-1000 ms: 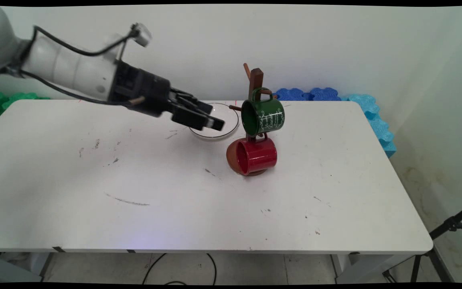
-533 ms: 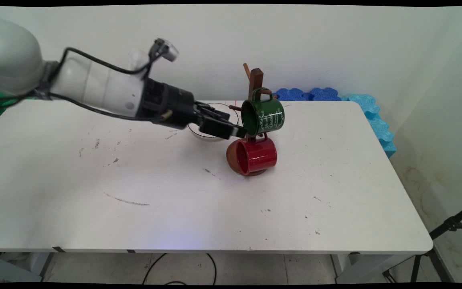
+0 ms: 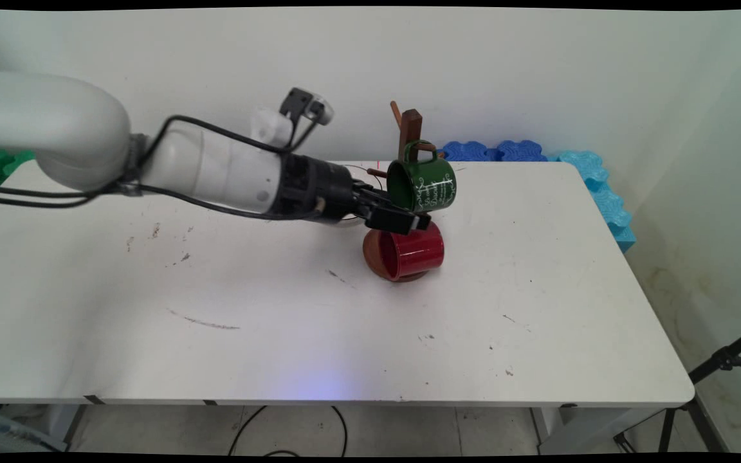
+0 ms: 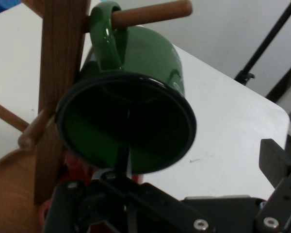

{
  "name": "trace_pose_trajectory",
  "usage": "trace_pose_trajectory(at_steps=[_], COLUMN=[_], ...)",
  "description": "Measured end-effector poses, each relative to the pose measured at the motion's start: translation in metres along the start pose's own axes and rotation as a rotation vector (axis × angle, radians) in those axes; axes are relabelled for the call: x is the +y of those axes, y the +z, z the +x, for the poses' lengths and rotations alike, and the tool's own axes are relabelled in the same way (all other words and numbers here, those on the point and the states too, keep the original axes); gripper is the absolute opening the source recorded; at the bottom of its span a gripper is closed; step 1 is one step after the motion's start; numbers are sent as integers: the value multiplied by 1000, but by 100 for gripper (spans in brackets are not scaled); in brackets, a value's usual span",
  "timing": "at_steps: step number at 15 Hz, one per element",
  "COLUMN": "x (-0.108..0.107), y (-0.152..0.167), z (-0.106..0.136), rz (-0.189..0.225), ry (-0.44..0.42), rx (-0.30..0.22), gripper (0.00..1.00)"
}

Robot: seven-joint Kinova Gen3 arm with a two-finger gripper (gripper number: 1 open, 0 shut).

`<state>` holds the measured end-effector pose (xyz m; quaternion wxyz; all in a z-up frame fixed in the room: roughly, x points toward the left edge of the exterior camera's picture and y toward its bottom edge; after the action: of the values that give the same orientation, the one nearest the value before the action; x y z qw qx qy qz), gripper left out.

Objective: Pick up the green mug from the rack

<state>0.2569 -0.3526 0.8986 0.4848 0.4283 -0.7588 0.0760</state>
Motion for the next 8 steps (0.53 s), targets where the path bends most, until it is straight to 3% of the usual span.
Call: trace_pose_trajectory(at_steps=[4, 8], x=[2, 7], y=[19, 27], z=[-4, -5], rz=[32, 31], ry=[-3, 0], rx=[26, 56], gripper=[100, 100])
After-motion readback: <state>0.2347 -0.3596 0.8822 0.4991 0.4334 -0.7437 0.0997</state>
